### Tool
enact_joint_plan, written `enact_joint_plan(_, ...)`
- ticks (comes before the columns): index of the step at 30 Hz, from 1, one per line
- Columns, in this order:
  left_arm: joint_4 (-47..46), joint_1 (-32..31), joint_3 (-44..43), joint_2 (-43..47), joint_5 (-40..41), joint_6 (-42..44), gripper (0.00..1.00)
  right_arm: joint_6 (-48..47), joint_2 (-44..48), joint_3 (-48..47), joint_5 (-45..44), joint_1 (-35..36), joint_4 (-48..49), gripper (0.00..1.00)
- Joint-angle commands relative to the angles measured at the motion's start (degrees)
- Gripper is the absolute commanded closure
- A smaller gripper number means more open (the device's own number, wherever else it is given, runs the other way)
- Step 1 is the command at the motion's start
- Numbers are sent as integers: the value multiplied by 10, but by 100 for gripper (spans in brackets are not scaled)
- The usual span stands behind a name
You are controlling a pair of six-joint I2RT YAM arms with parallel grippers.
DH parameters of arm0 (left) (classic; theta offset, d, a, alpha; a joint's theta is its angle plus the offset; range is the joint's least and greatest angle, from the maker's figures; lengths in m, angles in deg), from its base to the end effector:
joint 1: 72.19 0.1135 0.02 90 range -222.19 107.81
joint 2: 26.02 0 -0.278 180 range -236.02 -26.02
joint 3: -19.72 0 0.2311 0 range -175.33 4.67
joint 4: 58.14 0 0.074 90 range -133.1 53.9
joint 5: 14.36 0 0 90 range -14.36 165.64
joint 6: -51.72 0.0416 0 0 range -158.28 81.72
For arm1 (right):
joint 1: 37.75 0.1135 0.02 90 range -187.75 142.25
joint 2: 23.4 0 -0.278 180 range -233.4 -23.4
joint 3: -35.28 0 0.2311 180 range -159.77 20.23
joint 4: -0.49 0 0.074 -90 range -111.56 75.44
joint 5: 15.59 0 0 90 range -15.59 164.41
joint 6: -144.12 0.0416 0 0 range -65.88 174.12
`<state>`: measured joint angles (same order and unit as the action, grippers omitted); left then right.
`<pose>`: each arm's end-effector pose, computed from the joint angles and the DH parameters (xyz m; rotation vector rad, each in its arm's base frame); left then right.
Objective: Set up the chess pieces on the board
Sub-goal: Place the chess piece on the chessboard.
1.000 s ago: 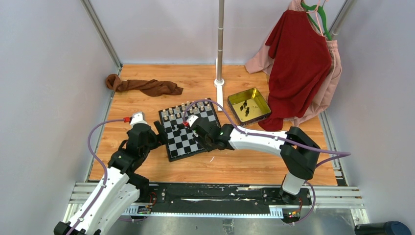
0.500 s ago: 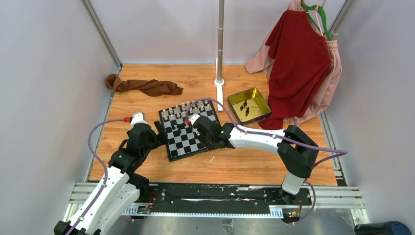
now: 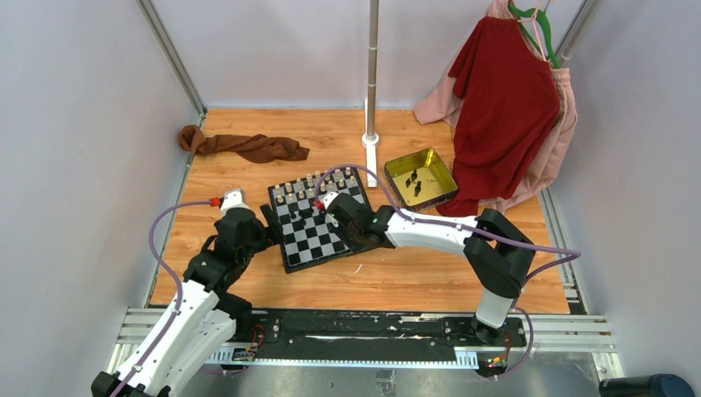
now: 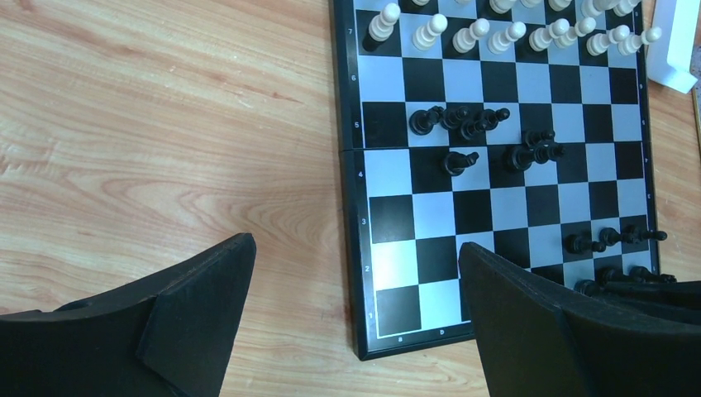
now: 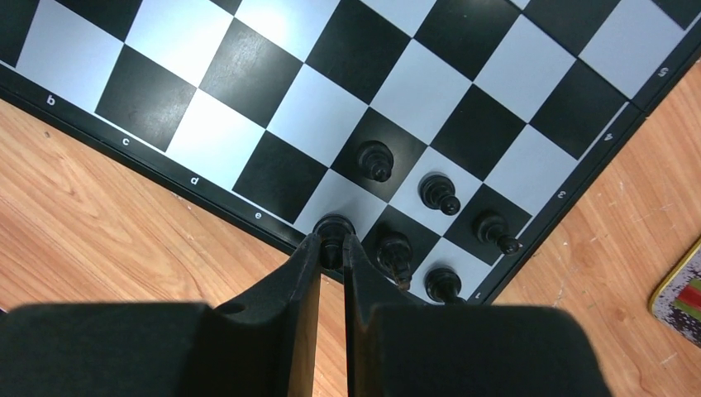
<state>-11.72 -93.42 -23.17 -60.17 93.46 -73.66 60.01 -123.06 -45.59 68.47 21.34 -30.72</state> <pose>0.1055 -0.0273 0.2352 -0.4377 2.1556 -0.2081 0.1884 0.3063 0.2247 -1.0658 2.2326 0.3753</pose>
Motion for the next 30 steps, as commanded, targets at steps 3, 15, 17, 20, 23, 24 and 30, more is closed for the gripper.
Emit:
enact_joint_plan(3, -3, -6, 4, -2, 9, -1, 0, -10, -17, -9, 8, -8, -3, 100)
enact_joint_plan(15, -6, -6, 5, -5, 4, 1, 0, -7, -27, -14, 8, -10, -3, 99)
enact_joint_plan(17, -7, -6, 5, -6, 3, 2, 0, -6, -28, -14, 9, -9, -4, 98)
enact_joint_plan(20, -7, -6, 5, -6, 1, 2, 0, -3, -30, -16, 10, -9, -6, 93)
enact_joint_plan(23, -9, -6, 5, -6, -1, 3, 0, 0, -30, -16, 7, -9, -7, 86)
enact_joint_plan(24, -9, -6, 5, -6, -1, 3, 0, 1, -30, -16, 6, -9, -9, 83)
enact_joint_plan(30, -10, -6, 6, -5, -2, 3, 0, 3, -29, -13, 2, -9, -12, 71)
